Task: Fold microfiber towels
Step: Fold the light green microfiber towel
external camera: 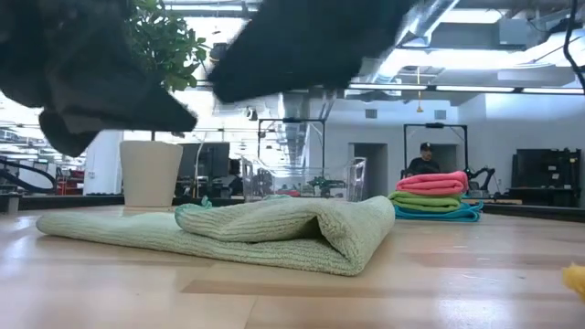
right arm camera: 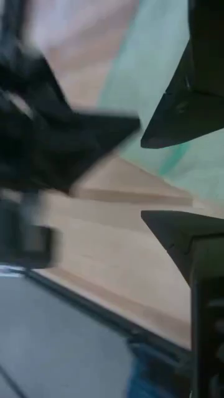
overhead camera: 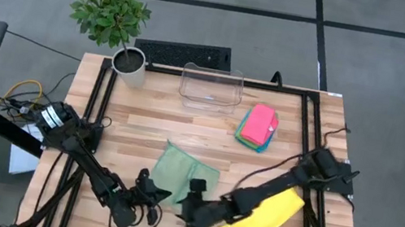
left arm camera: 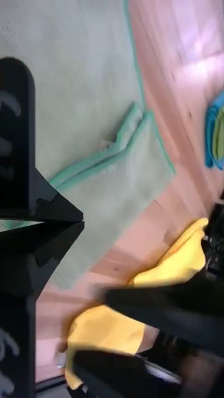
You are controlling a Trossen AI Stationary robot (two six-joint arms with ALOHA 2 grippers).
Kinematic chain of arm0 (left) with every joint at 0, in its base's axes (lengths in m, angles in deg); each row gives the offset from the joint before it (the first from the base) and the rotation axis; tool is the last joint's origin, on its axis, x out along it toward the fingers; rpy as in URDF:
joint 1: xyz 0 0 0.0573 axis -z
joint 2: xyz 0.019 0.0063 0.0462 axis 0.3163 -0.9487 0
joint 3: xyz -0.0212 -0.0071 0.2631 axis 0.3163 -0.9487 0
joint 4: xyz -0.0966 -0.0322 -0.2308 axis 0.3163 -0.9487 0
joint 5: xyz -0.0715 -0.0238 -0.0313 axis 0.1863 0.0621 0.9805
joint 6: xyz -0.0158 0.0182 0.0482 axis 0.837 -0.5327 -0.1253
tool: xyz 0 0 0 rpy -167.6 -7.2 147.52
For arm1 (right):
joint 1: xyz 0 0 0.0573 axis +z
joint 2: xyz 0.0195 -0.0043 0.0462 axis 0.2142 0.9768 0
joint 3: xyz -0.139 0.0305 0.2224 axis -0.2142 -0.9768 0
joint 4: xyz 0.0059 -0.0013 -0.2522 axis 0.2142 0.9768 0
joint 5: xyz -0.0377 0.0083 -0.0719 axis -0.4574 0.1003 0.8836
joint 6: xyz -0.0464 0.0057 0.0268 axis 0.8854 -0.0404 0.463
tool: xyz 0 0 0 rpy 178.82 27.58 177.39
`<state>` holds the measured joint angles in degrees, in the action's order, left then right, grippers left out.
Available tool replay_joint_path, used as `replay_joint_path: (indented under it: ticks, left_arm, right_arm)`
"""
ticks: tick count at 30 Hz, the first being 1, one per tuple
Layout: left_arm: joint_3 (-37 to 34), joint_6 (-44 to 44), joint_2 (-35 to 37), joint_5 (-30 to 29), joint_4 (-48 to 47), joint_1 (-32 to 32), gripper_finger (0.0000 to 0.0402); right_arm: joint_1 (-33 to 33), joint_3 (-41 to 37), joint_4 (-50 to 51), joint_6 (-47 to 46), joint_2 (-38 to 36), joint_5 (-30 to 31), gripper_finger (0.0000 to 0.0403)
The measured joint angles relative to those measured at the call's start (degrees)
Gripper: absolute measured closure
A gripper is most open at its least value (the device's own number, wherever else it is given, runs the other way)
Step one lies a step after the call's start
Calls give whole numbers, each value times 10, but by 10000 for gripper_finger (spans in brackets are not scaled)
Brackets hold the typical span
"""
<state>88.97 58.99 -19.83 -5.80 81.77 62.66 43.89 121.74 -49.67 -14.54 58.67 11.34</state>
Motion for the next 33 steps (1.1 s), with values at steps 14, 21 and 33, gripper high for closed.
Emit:
replay_joint_path:
  ticks: [14,21,33]
  left_arm:
    - [82,-134,-133,78,97,-45,401]
    - [84,-64,-133,86,50,-40,401]
    - [84,-19,-132,113,-2,-41,401]
  right_arm:
    - [66,-180,-266,-91,38,144,267]
    - [58,-179,-281,-132,79,94,289]
    - [43,-180,-258,41,-25,174,292]
